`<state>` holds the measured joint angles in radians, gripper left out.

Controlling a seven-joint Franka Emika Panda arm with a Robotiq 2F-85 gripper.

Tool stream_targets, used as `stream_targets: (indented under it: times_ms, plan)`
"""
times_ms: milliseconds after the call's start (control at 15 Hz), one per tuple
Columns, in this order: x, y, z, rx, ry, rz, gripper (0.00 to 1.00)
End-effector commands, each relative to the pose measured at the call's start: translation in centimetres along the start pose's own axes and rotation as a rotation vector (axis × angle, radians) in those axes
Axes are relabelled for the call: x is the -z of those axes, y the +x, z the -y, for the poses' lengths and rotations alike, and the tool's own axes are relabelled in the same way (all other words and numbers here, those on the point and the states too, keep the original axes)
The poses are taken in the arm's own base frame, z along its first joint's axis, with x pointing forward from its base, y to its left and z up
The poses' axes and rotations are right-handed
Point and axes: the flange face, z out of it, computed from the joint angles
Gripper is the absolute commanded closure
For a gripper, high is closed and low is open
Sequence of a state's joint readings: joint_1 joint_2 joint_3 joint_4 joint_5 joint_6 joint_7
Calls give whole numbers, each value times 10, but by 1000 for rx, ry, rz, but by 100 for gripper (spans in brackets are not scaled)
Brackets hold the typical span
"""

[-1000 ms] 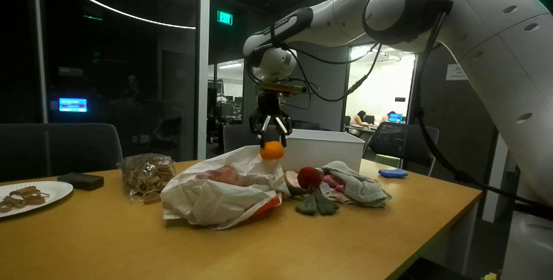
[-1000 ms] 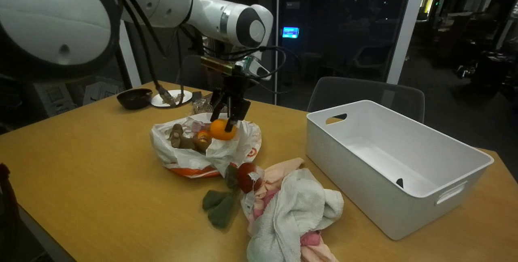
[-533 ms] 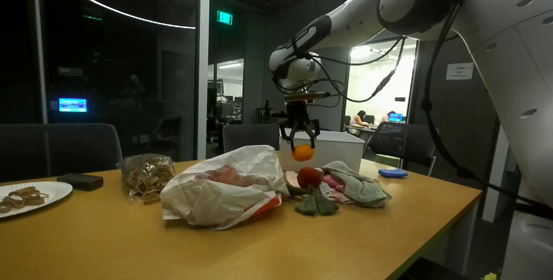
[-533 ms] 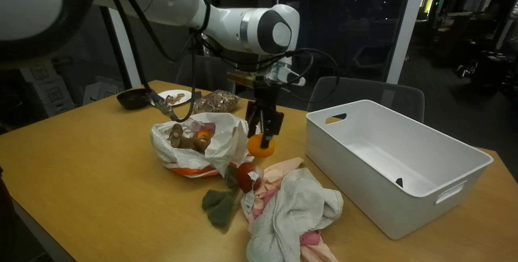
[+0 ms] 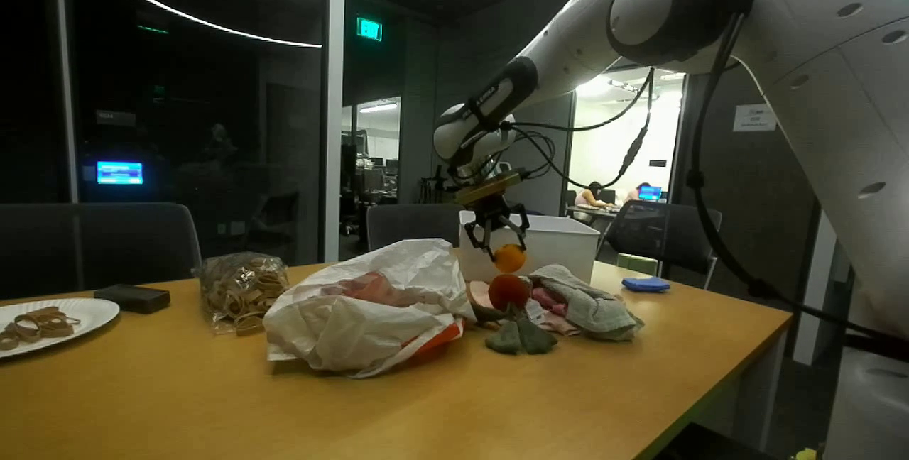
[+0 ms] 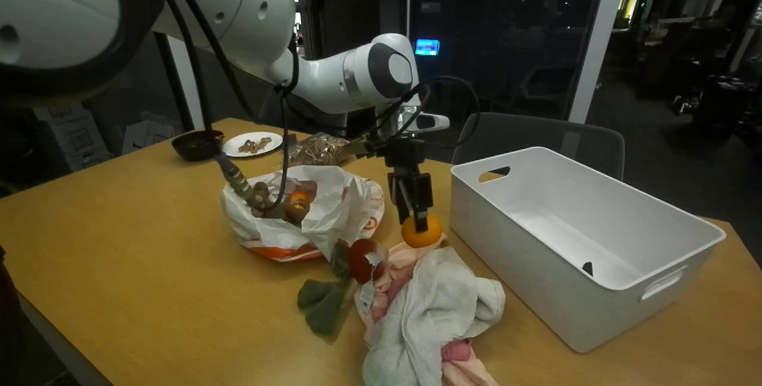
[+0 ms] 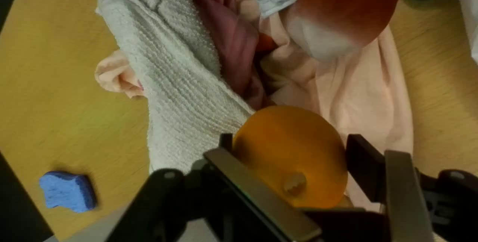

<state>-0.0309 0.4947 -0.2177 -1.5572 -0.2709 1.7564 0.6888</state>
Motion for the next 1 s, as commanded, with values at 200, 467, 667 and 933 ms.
stream_targets:
  times_ms: [200,467,667,933]
  plan:
    - [23,-24,13,-76,-45,-78,0]
    - [47,-57,32,103,65,-88,0]
    - [71,-97,56,235,135,-112,0]
    - [97,-152,96,422,212,-157,0]
